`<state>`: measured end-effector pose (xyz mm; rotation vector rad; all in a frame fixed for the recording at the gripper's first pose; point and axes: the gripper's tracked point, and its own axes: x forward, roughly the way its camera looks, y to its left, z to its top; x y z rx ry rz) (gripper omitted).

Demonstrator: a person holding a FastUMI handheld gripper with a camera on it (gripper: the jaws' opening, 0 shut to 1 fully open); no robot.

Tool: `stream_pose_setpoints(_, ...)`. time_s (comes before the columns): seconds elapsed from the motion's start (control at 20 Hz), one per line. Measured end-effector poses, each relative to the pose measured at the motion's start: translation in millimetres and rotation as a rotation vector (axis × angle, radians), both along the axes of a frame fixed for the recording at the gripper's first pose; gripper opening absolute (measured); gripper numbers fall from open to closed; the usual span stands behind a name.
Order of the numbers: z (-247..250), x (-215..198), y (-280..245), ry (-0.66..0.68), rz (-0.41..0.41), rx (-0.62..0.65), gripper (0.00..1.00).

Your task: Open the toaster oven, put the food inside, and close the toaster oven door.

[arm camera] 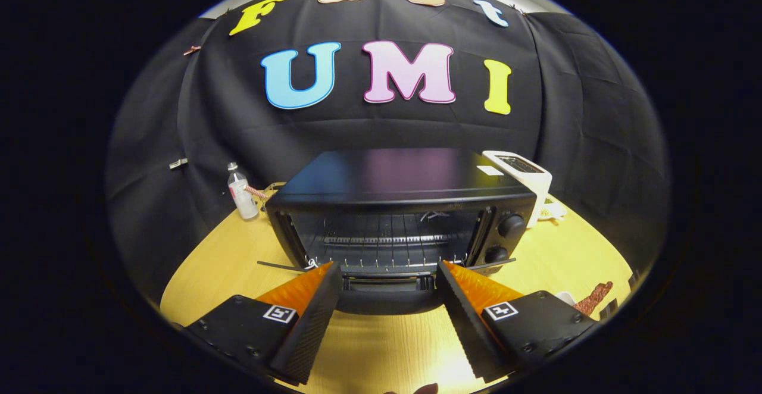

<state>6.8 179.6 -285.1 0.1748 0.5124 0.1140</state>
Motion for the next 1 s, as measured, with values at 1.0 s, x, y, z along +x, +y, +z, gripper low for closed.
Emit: stream_pose_setpoints(1.0,-81,-63,3,0.18,0.107,-0.091,0.98)
